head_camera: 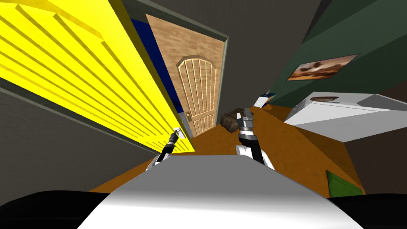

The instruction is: Pull the door open

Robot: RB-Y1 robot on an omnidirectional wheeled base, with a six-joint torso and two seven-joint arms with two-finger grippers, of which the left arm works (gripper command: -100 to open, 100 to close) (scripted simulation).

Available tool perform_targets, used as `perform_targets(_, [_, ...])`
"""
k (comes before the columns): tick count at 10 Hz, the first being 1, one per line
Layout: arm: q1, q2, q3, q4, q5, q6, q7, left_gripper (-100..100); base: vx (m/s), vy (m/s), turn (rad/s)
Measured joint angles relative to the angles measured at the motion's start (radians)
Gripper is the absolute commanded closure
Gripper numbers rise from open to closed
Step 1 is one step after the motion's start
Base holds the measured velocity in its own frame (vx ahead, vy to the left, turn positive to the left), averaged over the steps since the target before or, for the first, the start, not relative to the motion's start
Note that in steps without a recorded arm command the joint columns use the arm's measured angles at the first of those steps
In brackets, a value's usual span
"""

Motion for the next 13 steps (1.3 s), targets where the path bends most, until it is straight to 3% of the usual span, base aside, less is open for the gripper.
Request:
perform_targets(3, [0.023, 0.040, -0.025, -0.011, 0.004, -0.028, 0.028, 100, -0.153, 0.053, -0.100])
perform_targets(5, [0.036, 0.050, -0.033, -0.013, 0.005, -0.038, 0.035, 100, -0.174, 0.086, -0.166])
perform_targets(8, [0.064, 0.087, -0.051, -0.019, 0.007, -0.087, 0.059, 100, -0.226, 0.080, -0.134])
perform_targets(13, [0.124, 0.143, -0.079, -0.032, 0.011, -0.147, 0.092, 100, -0.174, 0.057, -0.091])
